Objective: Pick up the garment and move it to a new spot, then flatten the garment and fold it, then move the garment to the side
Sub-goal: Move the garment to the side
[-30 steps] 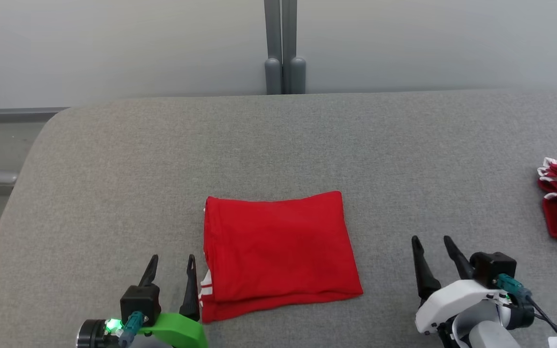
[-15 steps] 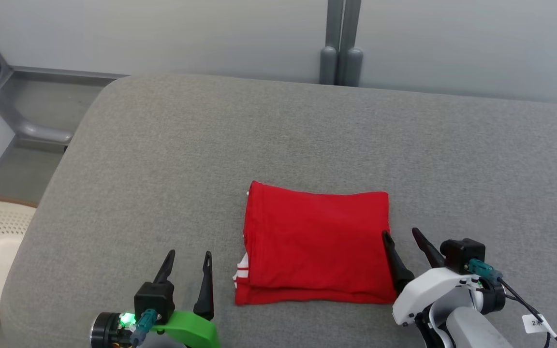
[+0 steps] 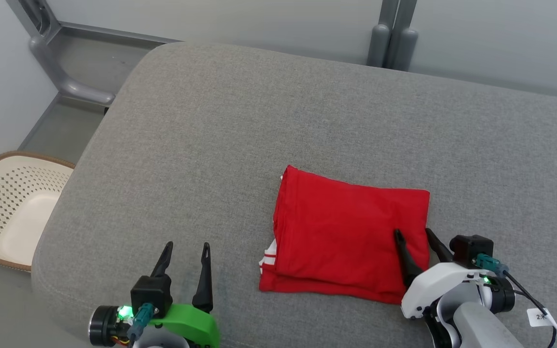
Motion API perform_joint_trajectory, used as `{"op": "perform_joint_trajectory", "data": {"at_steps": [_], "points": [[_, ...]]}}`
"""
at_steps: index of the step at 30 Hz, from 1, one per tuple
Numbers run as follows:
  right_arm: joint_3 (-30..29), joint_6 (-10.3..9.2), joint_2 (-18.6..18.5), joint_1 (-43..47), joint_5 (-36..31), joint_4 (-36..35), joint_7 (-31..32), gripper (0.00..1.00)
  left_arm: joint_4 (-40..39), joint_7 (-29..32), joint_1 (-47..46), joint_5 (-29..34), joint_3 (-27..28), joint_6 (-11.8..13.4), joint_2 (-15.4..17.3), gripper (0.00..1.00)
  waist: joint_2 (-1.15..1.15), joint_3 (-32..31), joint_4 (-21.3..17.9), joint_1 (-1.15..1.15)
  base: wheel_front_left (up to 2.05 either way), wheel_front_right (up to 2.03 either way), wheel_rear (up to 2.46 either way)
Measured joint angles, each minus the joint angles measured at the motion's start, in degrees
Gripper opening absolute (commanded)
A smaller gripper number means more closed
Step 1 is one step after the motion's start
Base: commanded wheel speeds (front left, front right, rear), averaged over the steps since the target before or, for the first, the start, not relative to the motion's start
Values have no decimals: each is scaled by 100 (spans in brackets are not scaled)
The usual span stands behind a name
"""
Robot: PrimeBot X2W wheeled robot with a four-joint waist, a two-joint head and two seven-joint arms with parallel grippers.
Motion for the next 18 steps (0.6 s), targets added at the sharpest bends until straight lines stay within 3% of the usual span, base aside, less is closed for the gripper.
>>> {"op": "perform_joint_trajectory", "data": {"at_steps": [8, 9, 11, 12, 18], "points": [[-5, 1, 1, -46, 2, 86, 0, 100, -21, 0, -97, 0, -25, 18, -1, 100, 0, 80, -165, 0, 0, 0, 0], [-5, 1, 1, -52, 2, 98, 0, 88, -21, 0, -109, 0, -30, 16, -1, 100, 0, 93, -182, 0, 0, 0, 0], [-3, 1, 1, -78, 2, 120, -1, 35, -21, 0, -124, 0, -35, 16, -1, 100, 0, 116, -207, 0, 0, 0, 0], [-3, 1, 0, -87, 2, 135, -1, 0, -20, 0, -135, 0, -40, 16, -1, 100, 0, 126, -217, 0, 0, 0, 0], [-16, 5, 5, -108, -13, 168, -1, 0, -4, 0, -171, -8, -55, 16, -1, 100, 0, 137, -230, 0, 0, 0, 0]]}}
